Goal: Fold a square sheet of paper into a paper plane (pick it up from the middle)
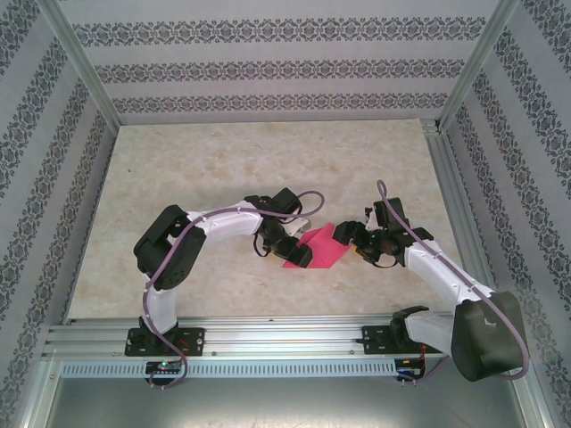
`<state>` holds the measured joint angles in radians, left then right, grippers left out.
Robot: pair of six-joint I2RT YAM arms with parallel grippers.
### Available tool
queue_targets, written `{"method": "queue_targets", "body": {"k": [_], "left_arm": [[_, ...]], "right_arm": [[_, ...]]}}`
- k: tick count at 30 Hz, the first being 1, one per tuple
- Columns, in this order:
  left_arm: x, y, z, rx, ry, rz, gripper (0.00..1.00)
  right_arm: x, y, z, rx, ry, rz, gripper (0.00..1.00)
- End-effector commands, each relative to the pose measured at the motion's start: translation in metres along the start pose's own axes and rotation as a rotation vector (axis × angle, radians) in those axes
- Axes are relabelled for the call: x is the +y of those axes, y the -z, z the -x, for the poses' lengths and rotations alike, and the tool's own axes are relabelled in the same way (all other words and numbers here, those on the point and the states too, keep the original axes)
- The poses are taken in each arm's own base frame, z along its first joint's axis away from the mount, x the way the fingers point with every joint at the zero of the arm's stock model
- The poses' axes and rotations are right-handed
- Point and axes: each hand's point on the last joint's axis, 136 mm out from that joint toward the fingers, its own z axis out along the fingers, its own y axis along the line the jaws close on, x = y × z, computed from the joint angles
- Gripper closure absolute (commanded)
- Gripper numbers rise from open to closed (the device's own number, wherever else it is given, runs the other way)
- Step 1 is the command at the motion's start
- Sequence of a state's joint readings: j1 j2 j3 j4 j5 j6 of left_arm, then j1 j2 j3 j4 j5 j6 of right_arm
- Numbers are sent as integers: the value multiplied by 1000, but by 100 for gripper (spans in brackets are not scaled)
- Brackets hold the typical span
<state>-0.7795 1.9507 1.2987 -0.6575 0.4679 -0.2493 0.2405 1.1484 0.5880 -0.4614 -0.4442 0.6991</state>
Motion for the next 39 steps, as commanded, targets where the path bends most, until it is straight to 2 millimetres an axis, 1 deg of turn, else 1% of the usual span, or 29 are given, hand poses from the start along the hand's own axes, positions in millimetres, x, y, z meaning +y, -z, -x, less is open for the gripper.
{"method": "queue_targets", "body": {"k": [1, 4, 10, 12, 13, 14, 16, 17, 18, 19, 21, 25, 29, 31, 32, 33, 36, 39], "left_arm": [[-9, -3, 26, -55, -51, -96, 21], [-13, -5, 26, -37, -49, -162, 30], [-15, -13, 27, -10, -38, -202, 62], [-14, -13, 28, -18, -38, -198, 68], [-12, -13, 28, -19, -28, -191, 72], [-11, -13, 28, -22, -20, -192, 79], [-11, -12, 30, -35, -7, -203, 84], [-12, -11, 32, -49, 1, -209, 90], [-13, -10, 33, -55, 5, -222, 93], [-12, -9, 34, -63, 14, -227, 94], [-12, -5, 37, -84, 30, -241, 99], [-7, 6, 41, -134, 78, -280, 100], [3, 10, 44, -177, 146, -314, 100], [4, 12, 45, -193, 163, -334, 100], [6, 12, 45, -199, 175, -328, 100], [7, 12, 45, -208, 186, -332, 100], [11, 13, 46, -231, 217, -339, 100], [14, 14, 46, -256, 245, -336, 100]], "right_arm": [[8, 2, 9, -27, 15, 8, 26], [6, -1, 8, -16, 14, 0, 26], [2, -9, 8, 7, 8, -14, 27], [3, -9, 9, 4, 12, -9, 27], [4, -9, 10, 5, 19, -9, 27], [5, -8, 11, 5, 27, -10, 28], [6, -6, 13, 2, 44, -22, 27], [6, -5, 15, -3, 51, -29, 27], [7, -4, 17, -6, 59, -32, 27], [7, -3, 18, -9, 65, -40, 27], [9, 0, 23, -22, 80, -52, 27], [14, 10, 36, -55, 122, -85, 25], [24, 29, 55, -139, 175, -112, 21], [28, 37, 63, -181, 186, -110, 17], [31, 41, 67, -208, 188, -95, 12], [32, 44, 71, -230, 181, -77, 2], [43, 50, 81, -284, 144, 39, 2], [46, 50, 89, -320, 86, 139, 2]]}}
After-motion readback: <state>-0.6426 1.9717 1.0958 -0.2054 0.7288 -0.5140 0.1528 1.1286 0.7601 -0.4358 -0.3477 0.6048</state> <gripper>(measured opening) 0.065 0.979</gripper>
